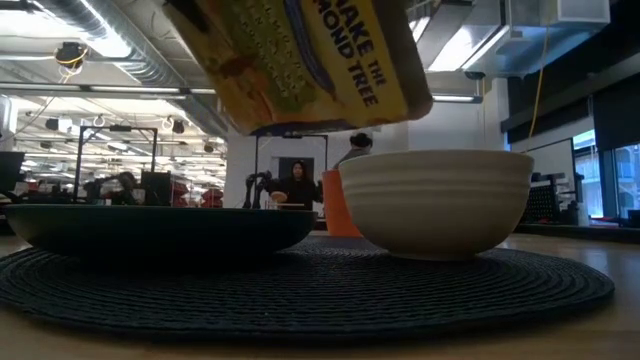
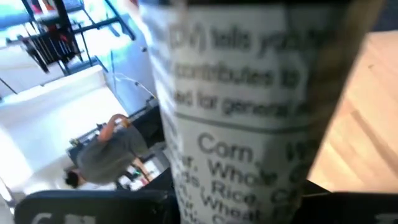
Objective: Arrange a breakfast setting
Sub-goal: Pour the cereal from the blue cereal box into the white bowl
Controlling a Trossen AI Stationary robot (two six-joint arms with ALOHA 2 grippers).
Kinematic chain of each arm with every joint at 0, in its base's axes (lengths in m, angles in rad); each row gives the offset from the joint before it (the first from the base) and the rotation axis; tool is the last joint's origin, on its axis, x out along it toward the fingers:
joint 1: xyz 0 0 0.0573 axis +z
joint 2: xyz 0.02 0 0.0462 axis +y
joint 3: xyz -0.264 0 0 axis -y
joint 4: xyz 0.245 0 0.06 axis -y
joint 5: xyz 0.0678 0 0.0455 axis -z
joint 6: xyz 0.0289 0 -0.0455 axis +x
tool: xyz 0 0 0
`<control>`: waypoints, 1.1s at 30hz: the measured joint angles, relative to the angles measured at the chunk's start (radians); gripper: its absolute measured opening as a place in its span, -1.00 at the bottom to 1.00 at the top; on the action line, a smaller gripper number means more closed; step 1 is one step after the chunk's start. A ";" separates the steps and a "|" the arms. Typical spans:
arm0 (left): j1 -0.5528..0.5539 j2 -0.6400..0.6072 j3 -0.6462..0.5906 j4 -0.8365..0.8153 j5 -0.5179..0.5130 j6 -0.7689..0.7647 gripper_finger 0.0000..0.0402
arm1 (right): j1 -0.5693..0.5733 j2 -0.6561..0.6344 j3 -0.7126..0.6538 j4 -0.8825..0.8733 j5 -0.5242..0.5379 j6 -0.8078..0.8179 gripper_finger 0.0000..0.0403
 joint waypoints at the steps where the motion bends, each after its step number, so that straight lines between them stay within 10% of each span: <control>1: 0.000 0.000 0.000 0.000 -0.004 0.014 -0.59 | 0.000 0.000 0.000 0.000 0.000 0.000 -0.12; 33: -0.052 0.018 -0.001 0.010 -0.247 0.199 -0.59 | 0.000 0.000 0.000 -0.019 -0.046 -0.021 -0.12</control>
